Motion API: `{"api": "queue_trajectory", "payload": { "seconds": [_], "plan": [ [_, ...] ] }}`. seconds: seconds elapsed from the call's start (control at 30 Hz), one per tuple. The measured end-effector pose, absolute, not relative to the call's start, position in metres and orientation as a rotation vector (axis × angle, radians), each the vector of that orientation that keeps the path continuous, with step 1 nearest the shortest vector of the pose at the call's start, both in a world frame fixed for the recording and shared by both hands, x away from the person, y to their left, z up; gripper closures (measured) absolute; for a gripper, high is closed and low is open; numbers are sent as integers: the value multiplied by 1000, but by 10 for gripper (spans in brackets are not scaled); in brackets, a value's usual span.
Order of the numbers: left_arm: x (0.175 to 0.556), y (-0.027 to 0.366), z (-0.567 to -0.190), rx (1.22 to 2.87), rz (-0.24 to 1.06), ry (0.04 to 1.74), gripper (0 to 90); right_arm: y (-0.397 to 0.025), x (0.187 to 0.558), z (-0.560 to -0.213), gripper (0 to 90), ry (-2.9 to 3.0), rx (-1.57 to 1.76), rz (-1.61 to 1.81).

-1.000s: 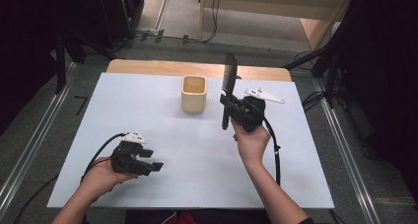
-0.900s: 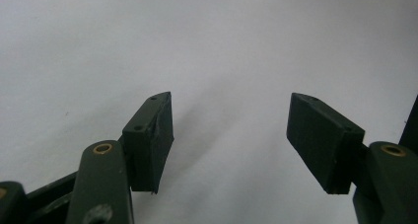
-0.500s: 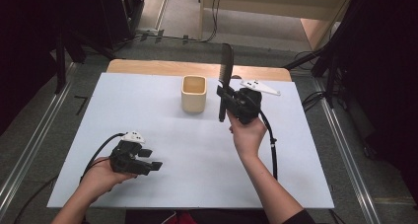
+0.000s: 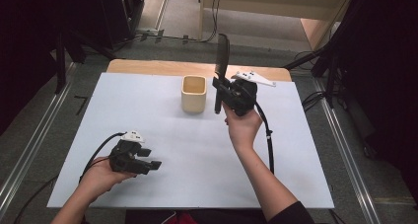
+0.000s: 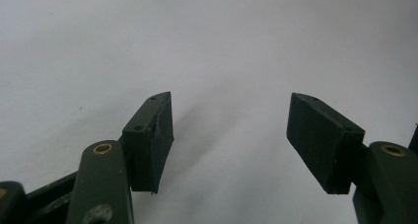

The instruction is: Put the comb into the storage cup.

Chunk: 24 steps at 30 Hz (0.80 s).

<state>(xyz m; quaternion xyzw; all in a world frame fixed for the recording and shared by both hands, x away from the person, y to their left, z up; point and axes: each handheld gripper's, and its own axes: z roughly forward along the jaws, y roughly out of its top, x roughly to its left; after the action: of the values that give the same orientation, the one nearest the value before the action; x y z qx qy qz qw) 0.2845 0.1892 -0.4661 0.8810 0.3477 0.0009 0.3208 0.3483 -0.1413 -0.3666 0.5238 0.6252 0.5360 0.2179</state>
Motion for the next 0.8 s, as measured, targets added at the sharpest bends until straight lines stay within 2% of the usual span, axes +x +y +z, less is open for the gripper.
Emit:
{"api": "queue_trajectory", "payload": {
  "seconds": [0.8],
  "plan": [
    [286, 190, -467, 2314, -8, 918, 355, -121, 367, -357, 700, 1694, 1426, 1484]
  ]
}}
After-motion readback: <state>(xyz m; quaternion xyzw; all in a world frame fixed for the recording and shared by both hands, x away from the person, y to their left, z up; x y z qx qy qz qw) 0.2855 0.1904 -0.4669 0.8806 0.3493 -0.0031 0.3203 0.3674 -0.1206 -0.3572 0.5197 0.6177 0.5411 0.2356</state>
